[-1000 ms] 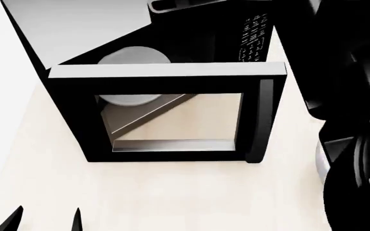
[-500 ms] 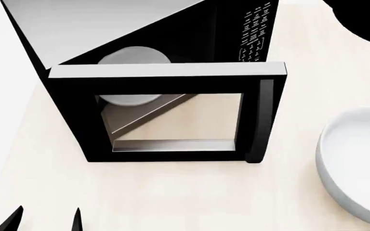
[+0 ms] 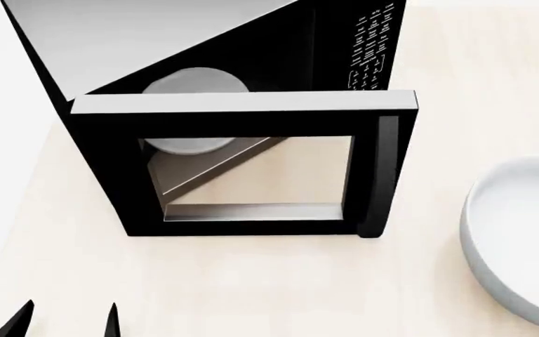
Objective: Open the microwave.
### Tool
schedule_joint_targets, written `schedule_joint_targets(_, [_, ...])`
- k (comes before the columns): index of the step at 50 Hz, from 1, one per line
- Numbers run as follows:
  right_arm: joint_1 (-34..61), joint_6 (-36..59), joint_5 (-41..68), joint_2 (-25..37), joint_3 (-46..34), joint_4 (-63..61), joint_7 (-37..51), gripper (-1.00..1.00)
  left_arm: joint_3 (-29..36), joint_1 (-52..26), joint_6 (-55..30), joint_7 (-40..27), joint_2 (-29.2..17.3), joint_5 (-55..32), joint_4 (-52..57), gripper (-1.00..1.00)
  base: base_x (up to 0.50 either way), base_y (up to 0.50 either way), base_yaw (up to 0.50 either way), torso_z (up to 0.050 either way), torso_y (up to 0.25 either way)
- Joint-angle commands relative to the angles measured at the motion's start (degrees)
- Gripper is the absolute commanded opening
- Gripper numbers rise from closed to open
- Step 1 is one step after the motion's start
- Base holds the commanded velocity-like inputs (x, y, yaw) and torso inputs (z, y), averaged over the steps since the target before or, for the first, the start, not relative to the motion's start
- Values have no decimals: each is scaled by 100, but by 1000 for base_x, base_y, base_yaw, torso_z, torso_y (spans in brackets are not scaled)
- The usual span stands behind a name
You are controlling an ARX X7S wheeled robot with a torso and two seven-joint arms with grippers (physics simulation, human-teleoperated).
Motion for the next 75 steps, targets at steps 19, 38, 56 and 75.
schedule_joint_targets(19, [12, -662, -1100, -282, -1087, 1352, -1302, 100, 57, 30, -87, 67, -10, -452, -224, 100, 0, 0, 0, -1, -2])
schedule_joint_targets(38, [-311, -867, -1279, -294, -1303, 1574, -1457, 100, 81, 27, -80, 53, -31, -485, -226, 100, 0, 0, 0, -1, -2])
schedule_joint_targets(56, [-529, -1004, -1452, -309, -1506, 1791, -1560, 100, 111, 30, -75, 27, -52, -497, -203, 100, 0, 0, 0, -1, -2])
schedule_joint_targets(75, [-769, -1009, -1421, -247, -1536, 1757, -1507, 100, 140, 28, -51, 5, -71, -499, -213, 100, 0, 0, 0, -1, -2])
